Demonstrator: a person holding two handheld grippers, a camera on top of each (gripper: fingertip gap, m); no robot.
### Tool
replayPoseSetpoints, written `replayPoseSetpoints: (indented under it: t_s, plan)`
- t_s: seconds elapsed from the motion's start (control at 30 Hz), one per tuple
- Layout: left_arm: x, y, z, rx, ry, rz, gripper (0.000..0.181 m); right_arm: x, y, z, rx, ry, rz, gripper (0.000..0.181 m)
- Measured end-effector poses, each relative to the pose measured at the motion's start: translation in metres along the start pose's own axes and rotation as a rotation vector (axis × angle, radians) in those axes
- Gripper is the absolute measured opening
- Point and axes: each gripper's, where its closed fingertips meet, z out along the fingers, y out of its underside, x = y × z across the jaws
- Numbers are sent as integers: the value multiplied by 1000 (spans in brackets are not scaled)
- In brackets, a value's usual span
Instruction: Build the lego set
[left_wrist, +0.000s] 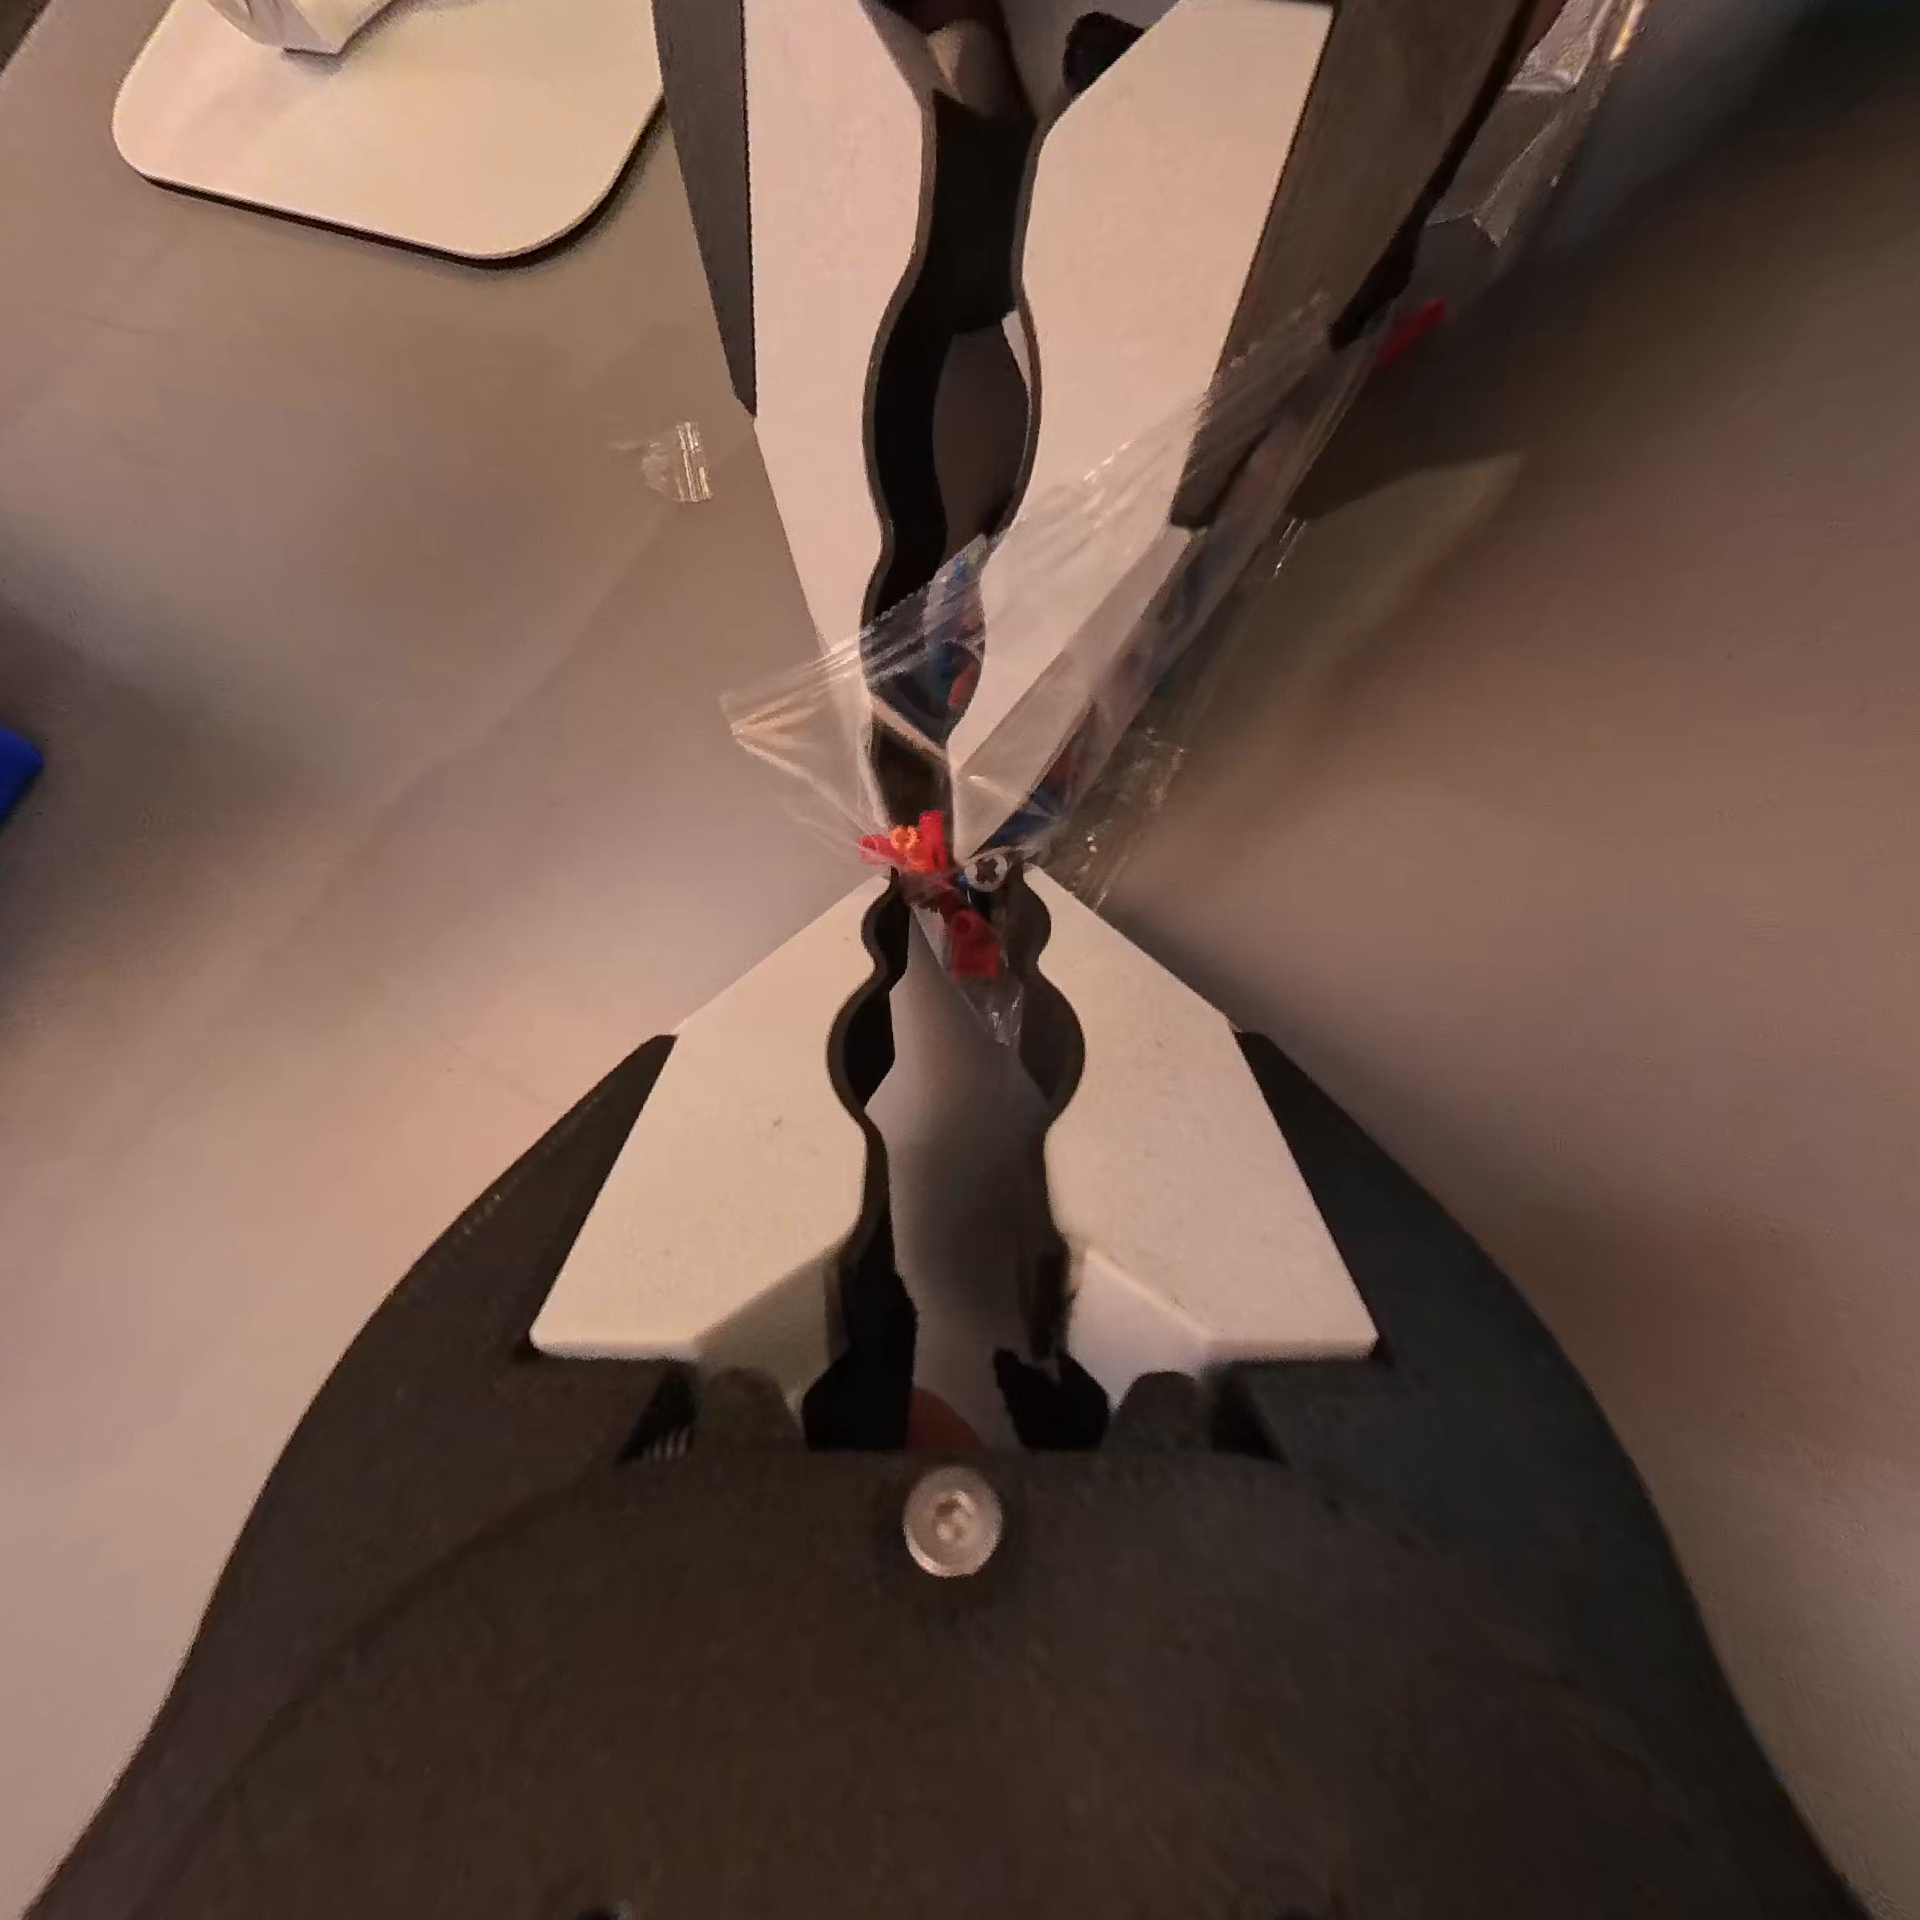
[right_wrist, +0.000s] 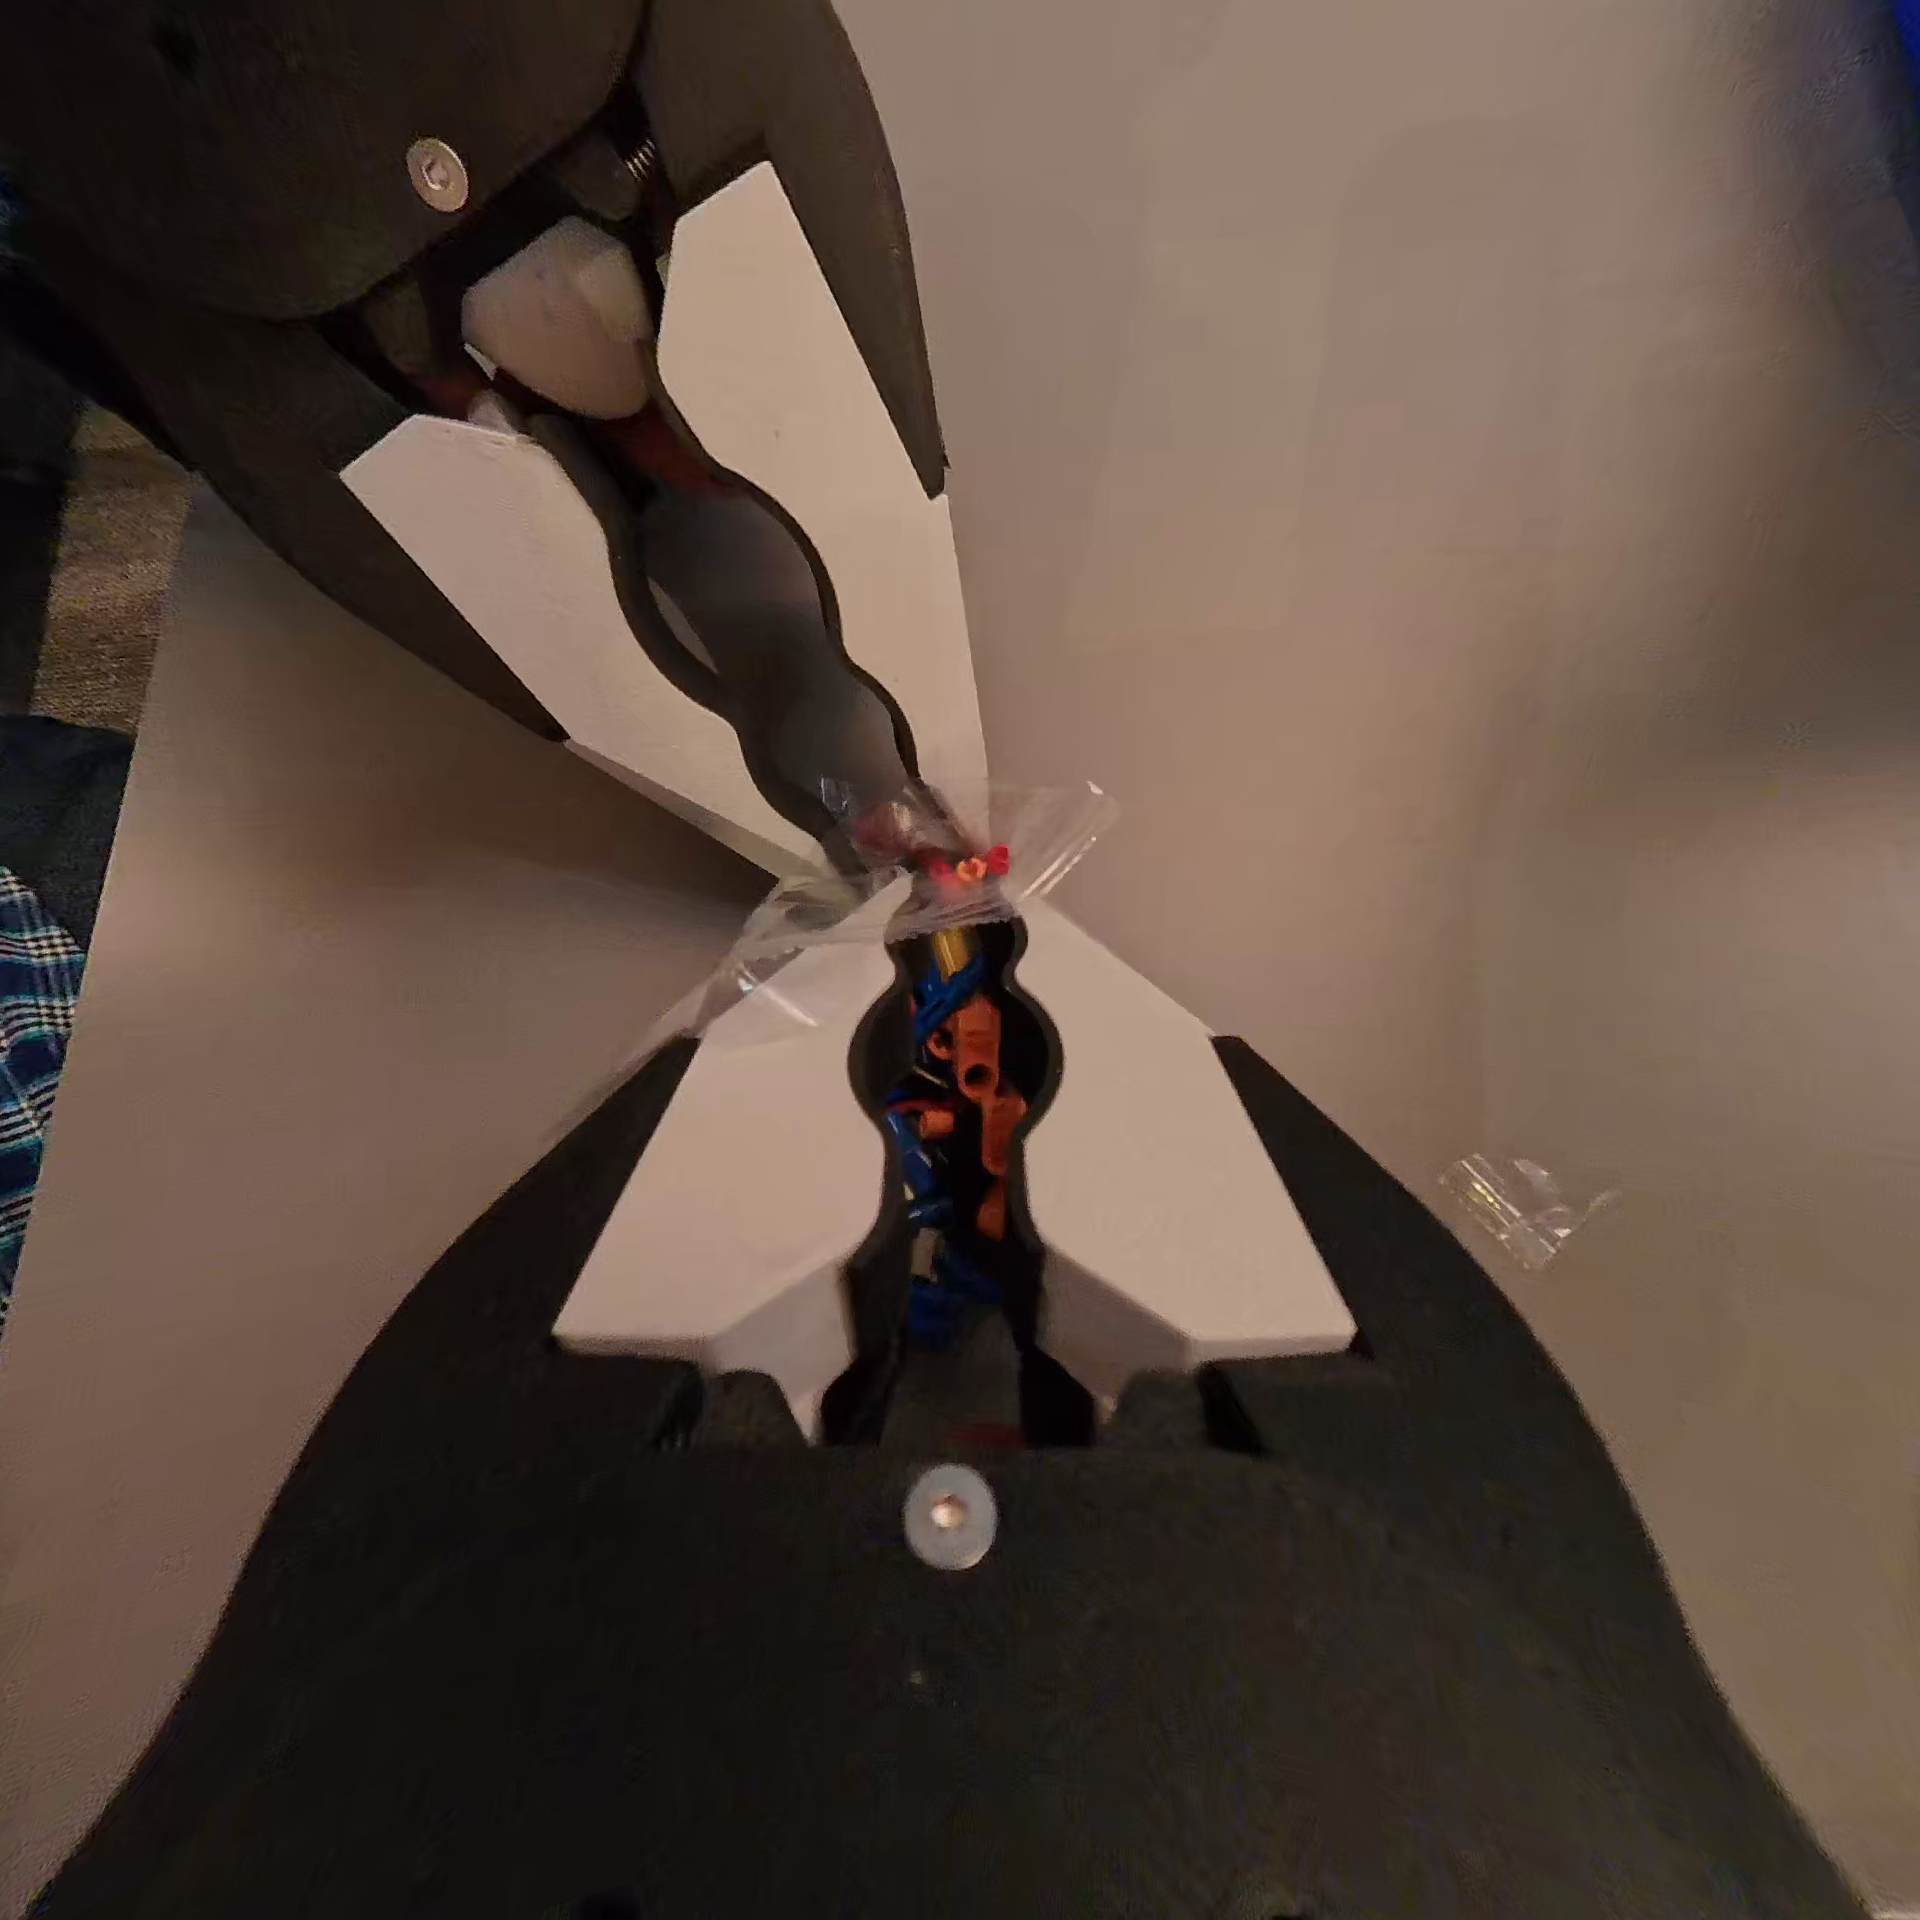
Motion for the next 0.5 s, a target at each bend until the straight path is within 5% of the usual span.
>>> replayPoseSetpoints:
  t_s: [0.5]
  plan:
    - [2,0,-1,17,-17,10,14,-3,1,3,-13,-23,19,5]
